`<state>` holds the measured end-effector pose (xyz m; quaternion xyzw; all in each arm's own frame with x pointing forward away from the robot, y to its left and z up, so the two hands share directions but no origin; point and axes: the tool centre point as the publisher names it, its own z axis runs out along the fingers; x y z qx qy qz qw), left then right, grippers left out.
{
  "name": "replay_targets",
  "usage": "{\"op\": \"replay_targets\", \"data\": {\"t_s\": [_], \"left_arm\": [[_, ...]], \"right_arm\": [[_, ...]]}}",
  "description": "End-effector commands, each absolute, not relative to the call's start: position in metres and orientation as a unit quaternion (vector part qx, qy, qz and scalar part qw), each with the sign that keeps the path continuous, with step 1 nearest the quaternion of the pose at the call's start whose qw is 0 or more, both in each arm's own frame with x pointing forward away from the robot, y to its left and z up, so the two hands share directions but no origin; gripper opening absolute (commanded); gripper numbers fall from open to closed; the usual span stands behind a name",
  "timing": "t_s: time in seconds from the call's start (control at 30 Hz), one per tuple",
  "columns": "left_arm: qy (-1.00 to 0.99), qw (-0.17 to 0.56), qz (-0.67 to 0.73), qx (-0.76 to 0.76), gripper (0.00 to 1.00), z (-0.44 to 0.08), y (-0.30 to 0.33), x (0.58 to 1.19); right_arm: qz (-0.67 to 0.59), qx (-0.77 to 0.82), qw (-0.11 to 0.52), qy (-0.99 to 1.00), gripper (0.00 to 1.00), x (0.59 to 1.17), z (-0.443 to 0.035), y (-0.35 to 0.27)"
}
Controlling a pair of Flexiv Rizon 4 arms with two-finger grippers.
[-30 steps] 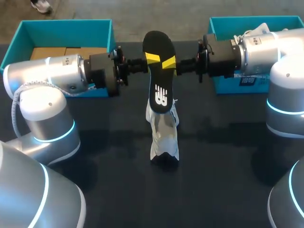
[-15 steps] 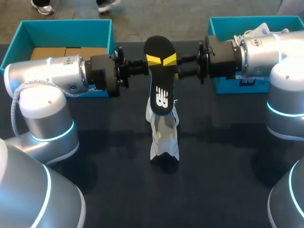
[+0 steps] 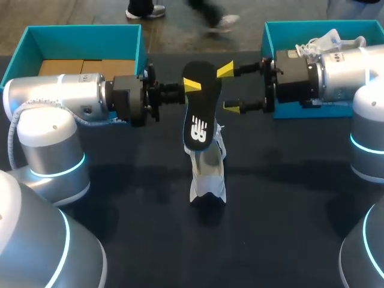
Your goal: Take the shoe out of the shoebox, open the shoe tongue, remove and reinsert the insole, then place the shoe into the shoebox
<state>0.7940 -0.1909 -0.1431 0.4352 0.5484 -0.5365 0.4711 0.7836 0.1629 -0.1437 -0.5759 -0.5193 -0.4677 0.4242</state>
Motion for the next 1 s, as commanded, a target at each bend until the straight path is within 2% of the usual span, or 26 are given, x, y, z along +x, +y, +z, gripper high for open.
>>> {"op": "replay_targets", "data": {"t_s": [0.03,1.0], "left_arm": [[0.556,0.463,-0.537,0.434,0.0,-0.143,-0.186,0.7862],[0.563,0.463,-0.53,0.433,0.0,-0.1452,-0.1854,0.7851]], "right_arm": [[-0.466,-0.583,0.418,-0.517,1.0,0.7773,-0.1432,0.1518],[-0.468,-0.588,0.411,-0.516,1.0,0.7776,-0.1464,0.1433]]}}
